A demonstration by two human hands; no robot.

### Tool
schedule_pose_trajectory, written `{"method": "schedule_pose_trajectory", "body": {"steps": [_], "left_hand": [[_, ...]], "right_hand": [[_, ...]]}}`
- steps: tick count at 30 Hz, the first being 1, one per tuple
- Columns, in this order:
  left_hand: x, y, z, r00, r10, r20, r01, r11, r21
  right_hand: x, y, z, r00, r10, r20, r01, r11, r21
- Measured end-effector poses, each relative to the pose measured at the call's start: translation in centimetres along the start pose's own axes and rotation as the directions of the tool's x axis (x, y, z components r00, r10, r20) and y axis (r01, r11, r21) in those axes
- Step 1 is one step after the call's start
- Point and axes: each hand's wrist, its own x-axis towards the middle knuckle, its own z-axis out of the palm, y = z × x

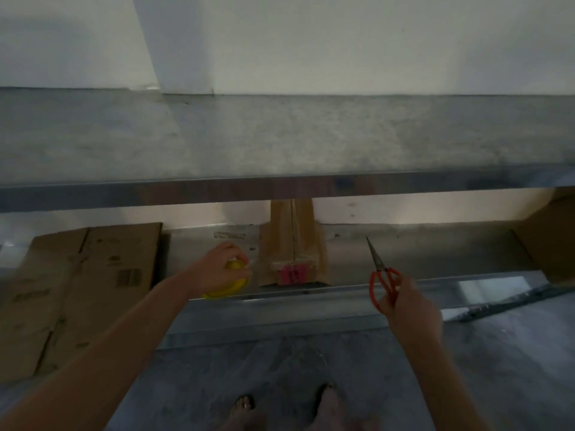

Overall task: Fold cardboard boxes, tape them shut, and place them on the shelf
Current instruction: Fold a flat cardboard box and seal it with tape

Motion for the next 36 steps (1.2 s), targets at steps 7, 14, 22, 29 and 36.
{"method": "schedule_pose_trajectory", "body": {"steps": [7, 14, 22, 29, 36], "left_hand": [[0.5, -0.2, -0.5, 0.998, 0.06, 0.001, -0.06, 0.998, -0.028], [0.6, -0.2, -0.9, 0.993, 0.08, -0.087, -0.083, 0.996, -0.03], [0.7, -0.1, -0.8, 0.984, 0.121, -0.129, -0.117, 0.992, 0.036], [0.9, 0.2, -0.9, 0.977, 0.156, -0.142, -0.151, 0.987, 0.048], [0.8, 0.0, -1.1, 0.977, 0.175, -0.123, -0.166, 0.983, 0.074]], "right_hand": [[-11.6, -8.8, 2.7, 0.998, -0.033, 0.052, 0.019, 0.967, 0.252], [-14.1, -13.8, 8.2, 0.898, -0.096, 0.429, -0.27, 0.649, 0.711], [-12.5, -15.4, 7.7, 0.85, -0.187, 0.492, -0.336, 0.528, 0.78], [-10.9, -16.2, 8.0, 0.859, -0.149, 0.49, -0.363, 0.498, 0.788], [-10.9, -16.4, 8.4, 0.844, -0.136, 0.518, -0.389, 0.51, 0.767]]}}
